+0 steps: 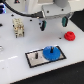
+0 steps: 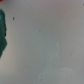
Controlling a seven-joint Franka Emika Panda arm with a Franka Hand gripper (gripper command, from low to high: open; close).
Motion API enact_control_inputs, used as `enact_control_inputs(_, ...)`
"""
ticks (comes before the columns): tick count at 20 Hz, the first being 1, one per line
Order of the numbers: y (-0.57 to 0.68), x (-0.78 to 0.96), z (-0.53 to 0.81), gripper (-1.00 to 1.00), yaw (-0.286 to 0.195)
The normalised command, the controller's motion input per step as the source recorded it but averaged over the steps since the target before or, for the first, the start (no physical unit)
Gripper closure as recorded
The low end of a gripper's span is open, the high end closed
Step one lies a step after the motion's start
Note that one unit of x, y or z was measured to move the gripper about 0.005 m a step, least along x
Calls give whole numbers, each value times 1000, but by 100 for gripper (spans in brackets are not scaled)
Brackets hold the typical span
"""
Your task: Insert the blue gear onto the right peg, followed by the red gear
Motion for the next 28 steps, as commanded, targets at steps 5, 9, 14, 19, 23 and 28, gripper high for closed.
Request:
enact_control_inputs(5,266,311,38,-100,0)
enact_control_inputs(9,718,461,198,-100,0)
enact_control_inputs(14,360,277,62,-100,0)
enact_control_inputs(19,59,215,31,-100,0)
enact_control_inputs(23,249,280,31,-100,0)
enact_control_inputs(28,308,263,60,-100,0)
